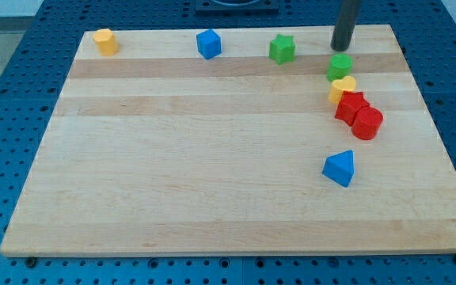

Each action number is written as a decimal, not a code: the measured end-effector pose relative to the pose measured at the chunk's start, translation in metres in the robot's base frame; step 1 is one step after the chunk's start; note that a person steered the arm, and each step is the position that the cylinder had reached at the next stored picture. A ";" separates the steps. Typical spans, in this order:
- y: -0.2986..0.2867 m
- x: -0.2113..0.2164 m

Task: Move the green circle below the green star

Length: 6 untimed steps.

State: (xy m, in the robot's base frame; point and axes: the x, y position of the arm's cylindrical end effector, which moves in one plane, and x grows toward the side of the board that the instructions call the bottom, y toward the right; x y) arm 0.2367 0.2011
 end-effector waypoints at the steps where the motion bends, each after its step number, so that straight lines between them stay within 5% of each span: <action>1: 0.064 0.003; 2: 0.094 0.055; 5: -0.105 0.066; 6: -0.102 0.065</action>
